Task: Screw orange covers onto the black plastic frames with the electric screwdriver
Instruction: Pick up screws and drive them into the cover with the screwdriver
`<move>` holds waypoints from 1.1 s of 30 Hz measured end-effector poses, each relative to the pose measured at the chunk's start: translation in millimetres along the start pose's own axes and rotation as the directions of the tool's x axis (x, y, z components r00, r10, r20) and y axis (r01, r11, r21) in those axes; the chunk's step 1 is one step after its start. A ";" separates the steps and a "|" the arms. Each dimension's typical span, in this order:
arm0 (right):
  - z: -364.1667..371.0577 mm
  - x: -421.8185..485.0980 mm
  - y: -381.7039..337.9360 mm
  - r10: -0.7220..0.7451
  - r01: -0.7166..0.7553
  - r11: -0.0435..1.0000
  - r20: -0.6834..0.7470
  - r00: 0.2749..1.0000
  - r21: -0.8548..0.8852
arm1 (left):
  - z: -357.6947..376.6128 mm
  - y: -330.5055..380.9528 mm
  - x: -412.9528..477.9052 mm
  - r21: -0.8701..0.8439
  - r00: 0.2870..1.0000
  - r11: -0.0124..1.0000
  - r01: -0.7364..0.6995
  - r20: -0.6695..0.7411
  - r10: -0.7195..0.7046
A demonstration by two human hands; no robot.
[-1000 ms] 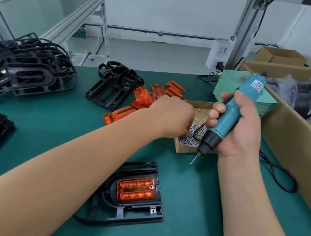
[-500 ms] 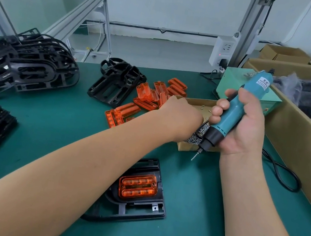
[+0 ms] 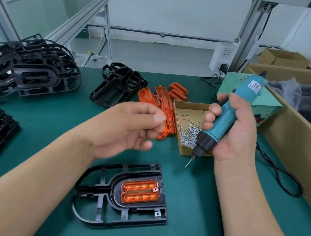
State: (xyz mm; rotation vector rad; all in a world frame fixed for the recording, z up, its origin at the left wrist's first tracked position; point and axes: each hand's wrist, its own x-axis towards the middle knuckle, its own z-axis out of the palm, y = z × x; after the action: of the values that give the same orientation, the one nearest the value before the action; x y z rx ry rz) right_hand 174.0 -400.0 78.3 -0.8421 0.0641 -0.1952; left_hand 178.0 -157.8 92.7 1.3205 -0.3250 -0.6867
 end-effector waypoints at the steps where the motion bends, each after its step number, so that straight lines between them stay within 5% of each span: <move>1: 3.9 -2.4 3.2 0.003 -0.003 1.000 0.012 1.000 0.004 | -4.3 -3.2 -10.3 -0.079 0.999 0.996 0.034 0.012 -0.033; 6: 26.4 -18.4 22.0 0.013 -0.019 0.997 0.082 0.997 0.075 | -16.0 -7.5 -39.9 -0.402 0.989 0.904 0.142 0.016 -0.148; 13: 37.5 -29.5 24.5 -0.084 0.067 0.987 0.111 0.990 0.148 | -6.3 -17.4 -36.9 -0.192 0.988 0.980 0.060 -0.130 -0.086; 23: 37.5 -28.9 11.4 -0.174 0.158 0.927 0.015 0.985 0.341 | -4.2 -22.9 -39.6 0.008 0.997 1.000 -0.011 -0.083 0.011; 33: 39.2 -33.1 13.2 -0.187 0.159 0.933 0.058 0.981 0.324 | 1.5 -27.8 -41.0 0.202 0.998 0.979 0.035 -0.052 -0.025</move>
State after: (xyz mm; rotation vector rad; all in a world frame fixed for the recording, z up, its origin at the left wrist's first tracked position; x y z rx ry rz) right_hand 148.8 -356.1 93.8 -0.5316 -0.1231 -0.3257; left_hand 138.2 -135.8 72.9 1.5370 -0.3429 -0.6583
